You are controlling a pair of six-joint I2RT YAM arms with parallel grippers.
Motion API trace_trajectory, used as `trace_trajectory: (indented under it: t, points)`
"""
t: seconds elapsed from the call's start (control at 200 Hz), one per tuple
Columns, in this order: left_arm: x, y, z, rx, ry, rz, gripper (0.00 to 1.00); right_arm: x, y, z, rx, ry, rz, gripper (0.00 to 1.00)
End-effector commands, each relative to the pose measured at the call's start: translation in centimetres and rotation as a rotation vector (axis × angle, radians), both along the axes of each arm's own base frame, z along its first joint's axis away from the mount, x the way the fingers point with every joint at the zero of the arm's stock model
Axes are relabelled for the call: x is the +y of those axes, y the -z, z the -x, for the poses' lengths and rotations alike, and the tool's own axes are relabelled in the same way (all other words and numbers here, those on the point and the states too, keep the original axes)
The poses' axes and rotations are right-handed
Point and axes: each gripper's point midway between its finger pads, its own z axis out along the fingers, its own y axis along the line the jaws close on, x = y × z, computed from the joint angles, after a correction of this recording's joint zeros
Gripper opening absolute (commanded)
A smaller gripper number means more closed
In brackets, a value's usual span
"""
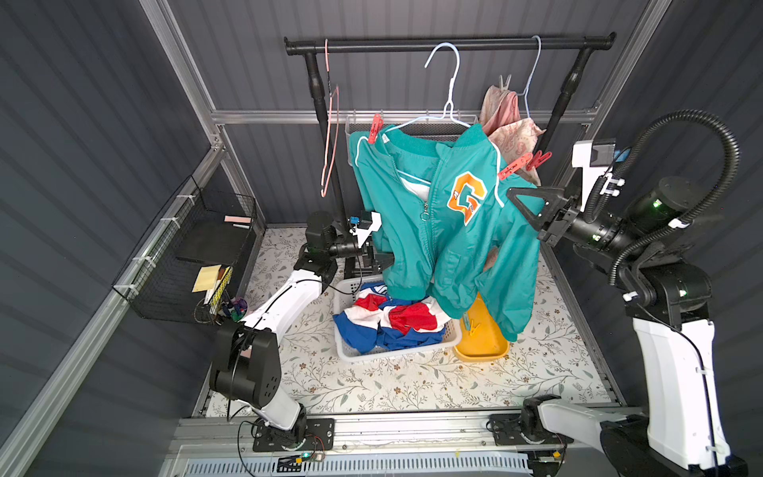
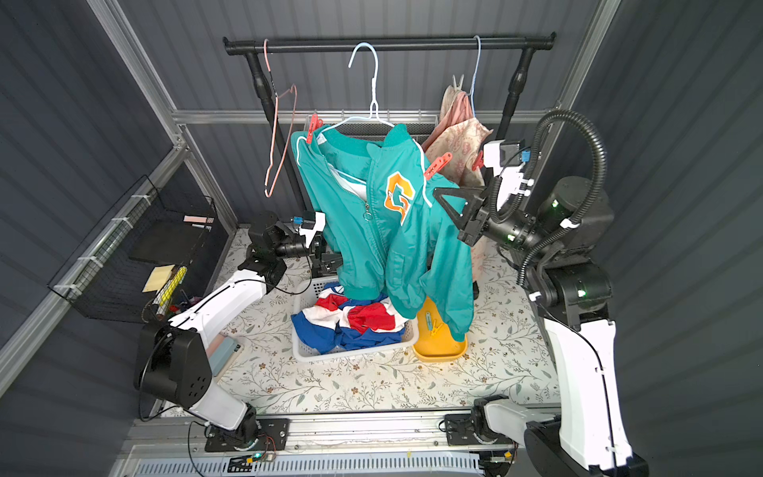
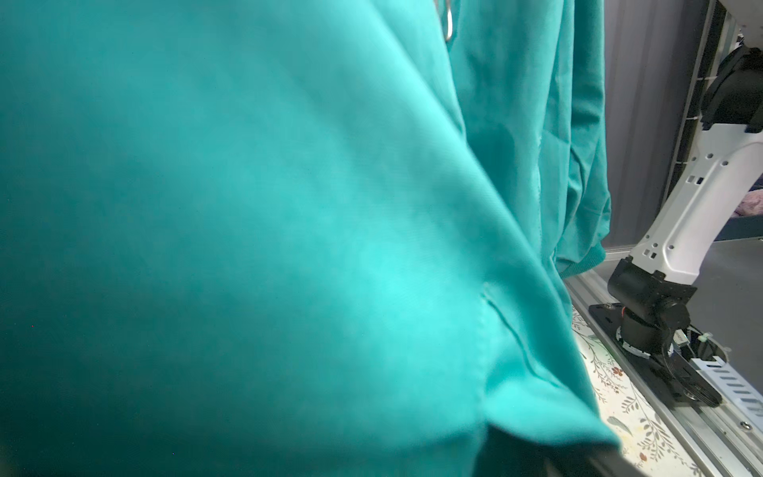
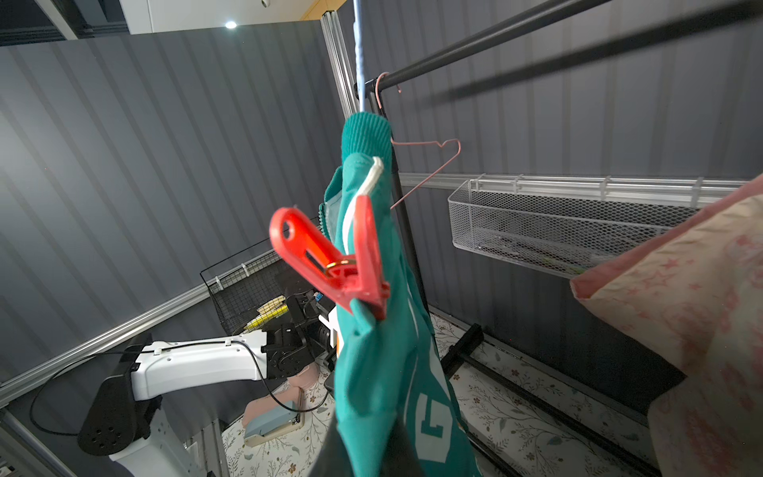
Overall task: Remove the clothespins securing jackets to the hanger
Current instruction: Adjust the jacket in the basket.
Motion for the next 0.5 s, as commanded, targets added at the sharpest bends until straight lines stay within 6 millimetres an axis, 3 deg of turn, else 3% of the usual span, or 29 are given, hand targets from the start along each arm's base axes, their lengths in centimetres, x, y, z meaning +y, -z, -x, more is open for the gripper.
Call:
trace_trajectory:
  t: [0.0, 0.105, 0.16, 0.36, 0.38, 0.445, 0.495]
  points:
    - [0.0, -1.9, 1.2, -0.016, 0.005, 0.02, 0.99, -0.1, -3.6, 2.2, -0.168, -0.032, -0.043, 0.0]
    - [-0.2, -1.9, 0.8, 0.025, -0.004, 0.022, 0.89, 0.4, -3.4, 1.9, -0.154, -0.064, -0.056, 0.0]
    - [-0.2, -1.9, 0.7, 0.051, -0.014, 0.018, 0.79, 0.7, -3.4, 1.8, -0.151, -0.083, -0.058, 0.0]
    - [0.0, -3.2, 1.4, 0.106, -0.036, 0.031, 0.35, 2.6, -3.6, 2.2, -0.161, -0.15, -0.057, 0.0]
    - [0.1, -3.5, 1.4, 0.108, -0.044, 0.033, 0.31, 3.2, -3.1, 1.1, -0.14, -0.156, -0.052, 0.0]
    - [0.5, -4.3, 1.2, 0.13, -0.1, 0.042, 0.13, 4.1, -3.2, 1.0, -0.14, -0.182, -0.053, 0.0]
    - [0.9, -4.8, 0.7, 0.149, -0.162, 0.045, 0.04, 4.8, -3.4, 0.8, -0.141, -0.202, -0.057, 0.0]
